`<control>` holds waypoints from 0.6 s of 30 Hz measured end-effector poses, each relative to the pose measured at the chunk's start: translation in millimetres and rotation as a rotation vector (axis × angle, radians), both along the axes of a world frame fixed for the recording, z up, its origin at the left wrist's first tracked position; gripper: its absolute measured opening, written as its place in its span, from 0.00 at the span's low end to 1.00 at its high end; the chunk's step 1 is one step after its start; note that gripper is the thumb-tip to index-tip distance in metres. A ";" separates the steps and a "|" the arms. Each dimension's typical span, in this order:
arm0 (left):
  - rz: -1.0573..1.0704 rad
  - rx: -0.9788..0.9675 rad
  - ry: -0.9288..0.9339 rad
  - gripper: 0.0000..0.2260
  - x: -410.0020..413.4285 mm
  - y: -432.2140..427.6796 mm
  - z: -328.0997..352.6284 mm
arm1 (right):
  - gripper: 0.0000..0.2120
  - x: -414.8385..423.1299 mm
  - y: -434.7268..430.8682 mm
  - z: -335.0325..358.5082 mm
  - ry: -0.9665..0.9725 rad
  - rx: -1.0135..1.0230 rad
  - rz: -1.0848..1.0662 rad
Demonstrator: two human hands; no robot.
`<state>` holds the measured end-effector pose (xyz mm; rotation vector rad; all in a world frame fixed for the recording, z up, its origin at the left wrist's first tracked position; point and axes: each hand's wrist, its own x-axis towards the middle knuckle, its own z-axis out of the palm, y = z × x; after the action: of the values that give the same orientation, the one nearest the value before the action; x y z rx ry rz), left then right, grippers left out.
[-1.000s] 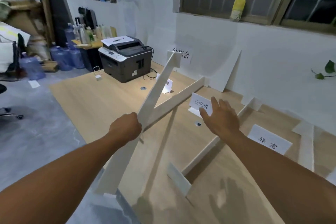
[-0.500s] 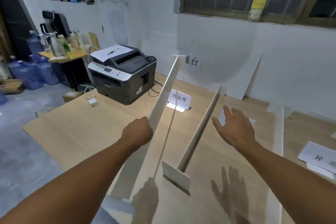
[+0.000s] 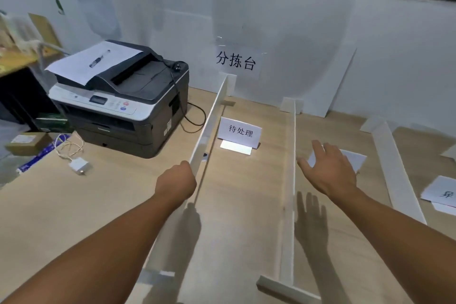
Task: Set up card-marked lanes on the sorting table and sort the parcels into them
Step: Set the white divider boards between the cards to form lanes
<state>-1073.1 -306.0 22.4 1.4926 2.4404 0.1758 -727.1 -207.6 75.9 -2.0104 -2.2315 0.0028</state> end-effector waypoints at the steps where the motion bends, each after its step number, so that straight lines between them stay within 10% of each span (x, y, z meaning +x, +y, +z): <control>1: -0.004 -0.020 -0.008 0.01 -8.1 9.8 -8.9 | 0.33 -8.9 7.9 -4.3 -0.003 -0.009 -0.015; 18: -0.097 -0.136 -0.095 0.12 -78.9 92.6 -117.3 | 0.35 -132.2 48.1 -57.7 -0.064 -0.135 -0.094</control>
<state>-1152.0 -213.3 -94.9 1.5031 2.2529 0.0583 -859.3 -159.4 18.1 -2.2134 -2.2277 0.0835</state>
